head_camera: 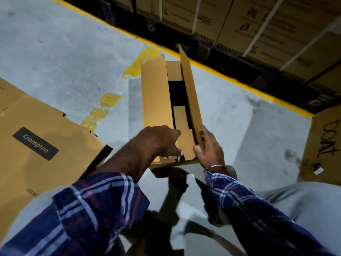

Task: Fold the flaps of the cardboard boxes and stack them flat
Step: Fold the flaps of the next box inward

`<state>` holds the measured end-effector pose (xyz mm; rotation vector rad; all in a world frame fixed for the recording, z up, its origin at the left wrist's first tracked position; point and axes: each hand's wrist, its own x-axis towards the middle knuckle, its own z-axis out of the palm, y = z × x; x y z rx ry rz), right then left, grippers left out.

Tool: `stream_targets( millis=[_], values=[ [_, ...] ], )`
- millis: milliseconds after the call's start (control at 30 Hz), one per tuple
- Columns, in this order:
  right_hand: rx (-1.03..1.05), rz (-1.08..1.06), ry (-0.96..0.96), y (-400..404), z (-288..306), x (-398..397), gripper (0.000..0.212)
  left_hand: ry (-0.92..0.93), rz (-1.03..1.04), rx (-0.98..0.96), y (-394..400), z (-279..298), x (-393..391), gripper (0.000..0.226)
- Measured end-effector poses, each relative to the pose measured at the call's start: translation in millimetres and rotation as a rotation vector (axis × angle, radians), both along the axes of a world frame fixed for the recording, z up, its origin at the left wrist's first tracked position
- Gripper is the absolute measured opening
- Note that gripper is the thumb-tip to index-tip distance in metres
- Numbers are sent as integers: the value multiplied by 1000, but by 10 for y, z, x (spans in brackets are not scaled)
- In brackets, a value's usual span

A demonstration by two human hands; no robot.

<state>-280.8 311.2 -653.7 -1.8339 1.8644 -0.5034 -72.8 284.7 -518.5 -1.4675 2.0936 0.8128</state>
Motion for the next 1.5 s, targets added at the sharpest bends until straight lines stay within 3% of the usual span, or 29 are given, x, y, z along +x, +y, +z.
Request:
stream_targets(
  millis=[133, 200, 400, 700, 800, 933, 1000, 1100, 1167, 1267, 1400, 1500],
  values=[
    [-154, -283, -21, -126, 127, -269, 68, -12, 12, 28, 29, -18, -47, 68],
    [-100, -366, 100, -197, 108, -399, 67, -27, 14, 41, 61, -79, -62, 68],
    [153, -479, 442, -460, -89, -512, 88, -63, 50, 117, 184, -424, -9, 76],
    [519, -564, 238, -699, -489, -429, 130, -150, 236, 284, 350, -1279, 51, 100],
    [629, -605, 41, -790, -703, -431, 140, -121, 338, 252, 458, -1438, -4, 110],
    [782, -460, -344, -731, -1075, -337, 145, -84, 393, 168, 495, -1526, -40, 111],
    [816, -424, -449, -664, -1190, -266, 136, -52, 398, 173, 483, -1544, -73, 109],
    [745, -397, -442, -646, -1184, -279, 82, -61, 374, 179, 486, -1580, -138, 113],
    [716, -377, -394, -675, -1131, -326, 62, -64, 376, 187, 490, -1586, -160, 114],
    [745, -334, -278, -696, -1006, -317, 59, -55, 382, 190, 466, -1546, -186, 111],
    [750, -363, -153, -608, -693, -185, 76, -43, 408, 136, 502, -1484, -178, 96],
    [656, -299, -54, -662, -212, -79, 65, -3, 443, 73, 538, -1458, -153, 72]
  ],
)
